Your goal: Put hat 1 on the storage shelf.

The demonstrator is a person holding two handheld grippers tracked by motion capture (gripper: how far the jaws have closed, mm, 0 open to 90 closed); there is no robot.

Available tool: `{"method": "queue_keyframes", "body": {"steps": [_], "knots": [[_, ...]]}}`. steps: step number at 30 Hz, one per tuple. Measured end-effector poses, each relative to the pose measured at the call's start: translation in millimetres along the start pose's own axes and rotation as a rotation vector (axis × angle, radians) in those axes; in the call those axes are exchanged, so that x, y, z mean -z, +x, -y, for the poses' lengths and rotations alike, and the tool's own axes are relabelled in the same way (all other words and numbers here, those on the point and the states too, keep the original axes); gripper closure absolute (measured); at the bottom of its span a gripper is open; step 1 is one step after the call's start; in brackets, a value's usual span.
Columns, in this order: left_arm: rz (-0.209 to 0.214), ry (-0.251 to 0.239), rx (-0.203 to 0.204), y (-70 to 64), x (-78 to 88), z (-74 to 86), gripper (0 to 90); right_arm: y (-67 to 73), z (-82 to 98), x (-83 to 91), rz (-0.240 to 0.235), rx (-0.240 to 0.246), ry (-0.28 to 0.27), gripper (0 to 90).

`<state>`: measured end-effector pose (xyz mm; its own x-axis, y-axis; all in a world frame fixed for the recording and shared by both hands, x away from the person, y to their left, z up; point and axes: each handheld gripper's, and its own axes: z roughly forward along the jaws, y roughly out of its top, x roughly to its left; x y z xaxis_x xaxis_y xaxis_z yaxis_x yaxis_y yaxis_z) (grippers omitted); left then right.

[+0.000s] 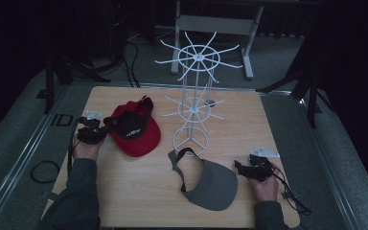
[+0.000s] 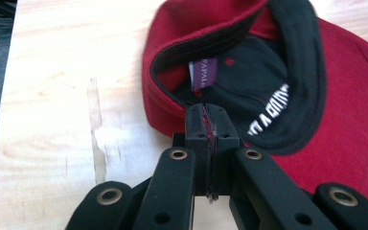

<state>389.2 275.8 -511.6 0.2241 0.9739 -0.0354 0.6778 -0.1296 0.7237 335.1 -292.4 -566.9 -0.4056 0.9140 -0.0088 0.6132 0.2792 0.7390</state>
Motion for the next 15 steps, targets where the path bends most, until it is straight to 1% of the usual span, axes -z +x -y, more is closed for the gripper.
{"method": "queue_keyframes", "body": {"steps": [3, 5, 7, 9, 10, 12, 14, 15], "knots": [[-0.002, 0.013, 0.009, 4.8, -7.9, -8.7, 89.3, 0.0, 0.0, 0.0, 0.0, 0.0, 0.0, 26.8], [-0.008, 0.017, 0.023, 7.9, -11.8, -12.9, 87.4, 0.0, 0.0, 0.0, 0.0, 0.0, 0.0, 26.8], [-0.008, 0.016, 0.045, 10.3, -13.0, -15.4, 81.3, 0.0, 0.0, 0.0, 0.0, 0.0, 0.0, 26.8], [0.02, 0.01, 0.066, 11.8, -12.9, -15.6, 70.1, 0.0, 0.0, 0.0, 0.0, 0.0, 0.0, 26.9], [0.018, 0.008, 0.069, 11.2, -12.2, -15.2, 66.9, 0.0, 0.0, 0.0, 0.0, 0.0, 0.0, 26.8], [0.048, 0.001, 0.078, 11.2, -11.1, -14.9, 59.0, 0.0, 0.0, 0.0, 0.0, 0.0, 0.0, 26.8], [0.054, -0.005, 0.08, 9.9, -10.0, -15.2, 56.2, 0.0, 0.0, 0.0, 0.0, 0.0, 0.0, 26.8], [0.067, -0.01, 0.089, 9.5, -9.9, -15.4, 54.8, 0.0, 0.0, 0.0, 0.0, 0.0, 0.0, 26.8]]}}
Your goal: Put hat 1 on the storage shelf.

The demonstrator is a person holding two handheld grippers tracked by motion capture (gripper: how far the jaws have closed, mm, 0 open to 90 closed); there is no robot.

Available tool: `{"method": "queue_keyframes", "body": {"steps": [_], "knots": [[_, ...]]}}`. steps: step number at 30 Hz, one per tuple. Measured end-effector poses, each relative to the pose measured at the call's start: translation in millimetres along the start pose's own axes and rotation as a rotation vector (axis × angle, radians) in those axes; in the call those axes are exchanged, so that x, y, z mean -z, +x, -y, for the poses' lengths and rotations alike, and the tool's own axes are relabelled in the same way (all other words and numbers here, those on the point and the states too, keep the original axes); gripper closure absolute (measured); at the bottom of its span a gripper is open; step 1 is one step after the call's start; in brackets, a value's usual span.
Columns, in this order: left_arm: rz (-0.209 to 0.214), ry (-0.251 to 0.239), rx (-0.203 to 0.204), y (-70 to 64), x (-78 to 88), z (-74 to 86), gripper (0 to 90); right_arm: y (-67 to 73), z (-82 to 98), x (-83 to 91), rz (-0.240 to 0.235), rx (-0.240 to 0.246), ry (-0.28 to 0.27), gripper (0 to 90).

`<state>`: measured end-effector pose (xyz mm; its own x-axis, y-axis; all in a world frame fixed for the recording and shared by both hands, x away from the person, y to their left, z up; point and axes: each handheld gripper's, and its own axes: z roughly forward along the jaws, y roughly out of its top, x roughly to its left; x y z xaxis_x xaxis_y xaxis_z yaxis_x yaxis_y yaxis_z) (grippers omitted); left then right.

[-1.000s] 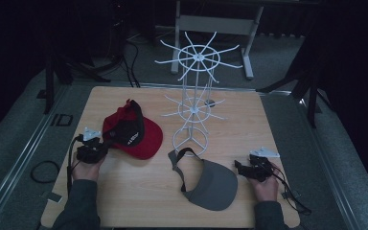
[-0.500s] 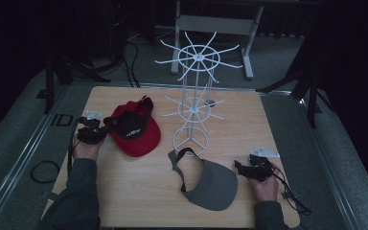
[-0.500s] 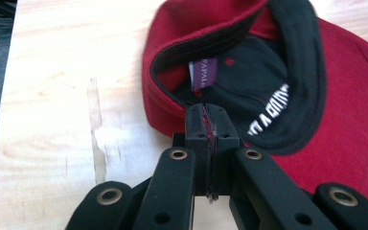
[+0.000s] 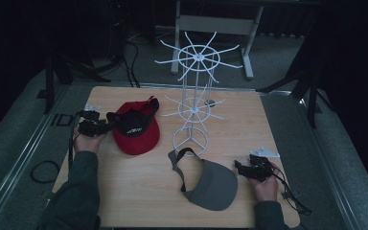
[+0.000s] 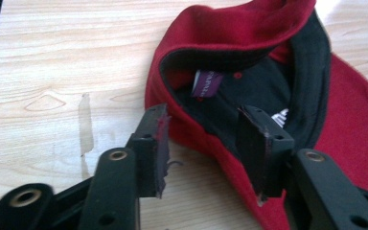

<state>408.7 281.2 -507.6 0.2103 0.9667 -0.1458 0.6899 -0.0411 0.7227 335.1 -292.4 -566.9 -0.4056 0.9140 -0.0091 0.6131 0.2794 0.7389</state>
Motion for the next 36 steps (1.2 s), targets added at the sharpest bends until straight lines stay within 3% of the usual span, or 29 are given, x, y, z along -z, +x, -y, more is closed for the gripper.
{"method": "queue_keyframes", "body": {"steps": [1, 7, 11, 22, 29, 36], "knots": [[0.02, 0.001, 0.008, -0.5, -0.7, -0.3, 54.0, 0.0, 0.0, 0.0, 0.0, 0.0, 0.0, 26.8], [0.043, 0.049, 0.023, -8.6, -6.3, 3.8, 50.4, 0.0, 0.0, 0.0, 0.0, 0.0, 0.0, 26.8], [0.098, 0.07, 0.042, -15.7, -6.7, 22.1, 48.5, 0.0, 0.0, 0.0, -0.001, 0.001, 0.0, 26.6], [0.188, 0.121, 0.057, -36.9, -7.2, 57.2, 43.5, 0.0, 0.0, 0.0, -0.001, 0.001, 0.0, 26.6], [0.219, 0.14, 0.057, -46.6, -14.3, 60.8, 44.0, 0.0, 0.0, 0.0, -0.001, 0.001, 0.0, 26.5], [0.254, 0.154, 0.071, -48.6, -19.1, 62.6, 51.0, 0.1, 0.0, -0.1, -0.002, 0.002, 0.001, 26.2]]}}
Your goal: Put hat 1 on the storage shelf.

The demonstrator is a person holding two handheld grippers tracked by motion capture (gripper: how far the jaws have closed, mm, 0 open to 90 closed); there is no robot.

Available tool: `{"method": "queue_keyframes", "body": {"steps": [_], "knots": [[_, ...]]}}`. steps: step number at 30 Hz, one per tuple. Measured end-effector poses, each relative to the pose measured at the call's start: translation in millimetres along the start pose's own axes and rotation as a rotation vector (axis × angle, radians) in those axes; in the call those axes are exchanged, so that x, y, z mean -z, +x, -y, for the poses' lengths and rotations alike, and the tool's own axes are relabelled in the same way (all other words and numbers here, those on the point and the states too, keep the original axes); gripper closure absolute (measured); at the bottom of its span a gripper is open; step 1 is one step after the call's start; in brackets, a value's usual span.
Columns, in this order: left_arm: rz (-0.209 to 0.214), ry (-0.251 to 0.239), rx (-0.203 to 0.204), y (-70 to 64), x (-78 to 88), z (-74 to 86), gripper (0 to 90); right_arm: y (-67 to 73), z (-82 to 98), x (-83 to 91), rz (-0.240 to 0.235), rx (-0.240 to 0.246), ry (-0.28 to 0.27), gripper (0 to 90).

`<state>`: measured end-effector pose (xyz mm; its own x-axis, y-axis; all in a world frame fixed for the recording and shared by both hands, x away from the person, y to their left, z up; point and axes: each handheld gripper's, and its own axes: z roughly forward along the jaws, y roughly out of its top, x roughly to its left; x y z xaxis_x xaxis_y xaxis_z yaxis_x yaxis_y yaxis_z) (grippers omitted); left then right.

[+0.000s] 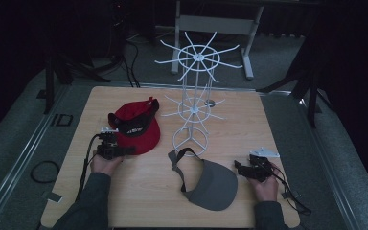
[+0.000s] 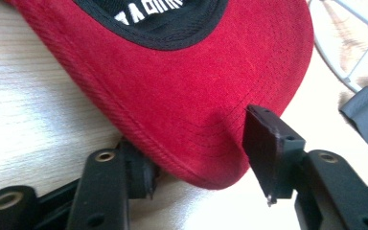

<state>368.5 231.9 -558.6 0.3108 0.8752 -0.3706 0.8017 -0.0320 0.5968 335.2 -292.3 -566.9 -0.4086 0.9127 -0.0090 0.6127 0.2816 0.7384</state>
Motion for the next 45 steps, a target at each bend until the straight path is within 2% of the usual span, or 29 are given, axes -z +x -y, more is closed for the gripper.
{"method": "queue_keyframes", "body": {"steps": [4, 9, 13, 18, 20, 23, 25, 27, 28, 31, 35, 45], "knots": [[0.013, 0.001, 0.014, -0.8, -1.2, 0.0, 55.7, 0.0, 0.0, 0.0, 0.0, 0.0, 0.0, 26.2], [0.051, 0.0, 0.045, 2.1, 2.4, -1.3, 63.4, 0.0, 0.0, 0.0, 0.0, 0.0, 0.0, 26.2], [0.056, -0.01, 0.034, -0.5, 9.5, -6.2, 70.9, 0.0, 0.0, 0.0, 0.0, 0.0, 0.0, 26.1], [0.017, -0.011, 0.011, -2.0, 19.4, -12.9, 76.0, 0.0, 0.0, 0.0, 0.0, 0.001, 0.0, 26.0], [0.014, -0.013, 0.009, -1.6, 21.3, -13.7, 79.2, 0.0, 0.0, 0.0, 0.0, 0.001, 0.0, 26.0], [-0.009, -0.049, -0.007, -2.0, 34.1, -19.5, 84.3, 0.0, 0.0, 0.0, 0.0, 0.0, 0.0, 26.0], [-0.055, -0.057, -0.066, -8.1, 42.3, -24.6, 85.6, 0.0, 0.0, 0.0, 0.0, 0.001, 0.0, 26.0], [-0.127, -0.072, -0.151, -17.9, 51.3, -29.5, 85.7, 0.0, 0.0, 0.0, -0.001, 0.0, 0.0, 26.0], [-0.161, -0.08, -0.181, -22.0, 55.8, -31.7, 85.7, 0.0, 0.0, 0.0, 0.0, 0.001, 0.0, 26.0], [-0.214, -0.105, -0.237, -28.2, 67.9, -37.0, 85.8, 0.0, 0.0, 0.0, 0.0, 0.001, 0.0, 26.0], [-0.223, -0.127, -0.241, -27.7, 79.0, -42.4, 85.8, 0.0, 0.0, 0.0, 0.0, 0.001, 0.0, 26.0], [-0.211, -0.173, -0.209, -23.6, 94.4, -51.2, 85.7, 0.1, 0.0, 0.0, 0.0, 0.0, 0.0, 26.0]]}}
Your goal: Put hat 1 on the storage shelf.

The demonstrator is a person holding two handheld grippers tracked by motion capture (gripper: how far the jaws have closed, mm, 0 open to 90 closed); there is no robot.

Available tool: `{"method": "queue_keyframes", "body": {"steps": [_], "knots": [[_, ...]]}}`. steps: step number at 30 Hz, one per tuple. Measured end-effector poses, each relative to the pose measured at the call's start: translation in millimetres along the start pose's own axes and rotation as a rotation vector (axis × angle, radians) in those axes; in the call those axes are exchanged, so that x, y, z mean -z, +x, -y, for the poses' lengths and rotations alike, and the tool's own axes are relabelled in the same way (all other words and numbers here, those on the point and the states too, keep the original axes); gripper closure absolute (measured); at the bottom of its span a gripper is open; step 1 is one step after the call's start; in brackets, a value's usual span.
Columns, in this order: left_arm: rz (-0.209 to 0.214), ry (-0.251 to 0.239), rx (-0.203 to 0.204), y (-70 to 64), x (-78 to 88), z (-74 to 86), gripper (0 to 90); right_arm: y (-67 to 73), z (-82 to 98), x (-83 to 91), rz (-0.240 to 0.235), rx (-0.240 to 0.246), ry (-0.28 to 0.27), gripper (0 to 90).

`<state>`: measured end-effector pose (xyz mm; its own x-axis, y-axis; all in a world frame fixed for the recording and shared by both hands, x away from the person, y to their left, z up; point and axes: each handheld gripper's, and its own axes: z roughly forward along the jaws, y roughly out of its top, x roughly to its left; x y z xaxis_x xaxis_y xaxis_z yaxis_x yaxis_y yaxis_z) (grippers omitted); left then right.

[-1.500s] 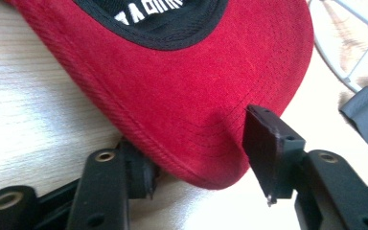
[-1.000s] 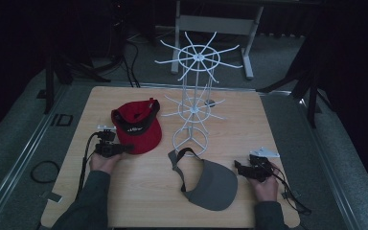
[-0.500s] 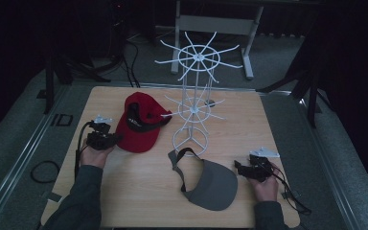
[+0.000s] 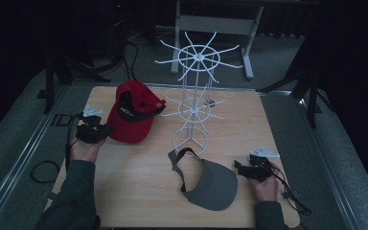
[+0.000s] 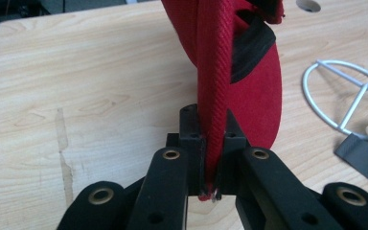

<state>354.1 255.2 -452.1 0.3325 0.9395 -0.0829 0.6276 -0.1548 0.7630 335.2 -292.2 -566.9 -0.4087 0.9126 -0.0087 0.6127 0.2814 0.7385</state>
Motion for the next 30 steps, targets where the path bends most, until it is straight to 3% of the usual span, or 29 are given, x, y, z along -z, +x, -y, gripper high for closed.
{"method": "queue_keyframes", "body": {"steps": [30], "knots": [[-0.034, -0.137, 0.048, 5.8, 28.6, -31.7, 85.6, -0.1, 0.0, 0.0, 0.0, 0.001, 0.0, 26.0]]}}
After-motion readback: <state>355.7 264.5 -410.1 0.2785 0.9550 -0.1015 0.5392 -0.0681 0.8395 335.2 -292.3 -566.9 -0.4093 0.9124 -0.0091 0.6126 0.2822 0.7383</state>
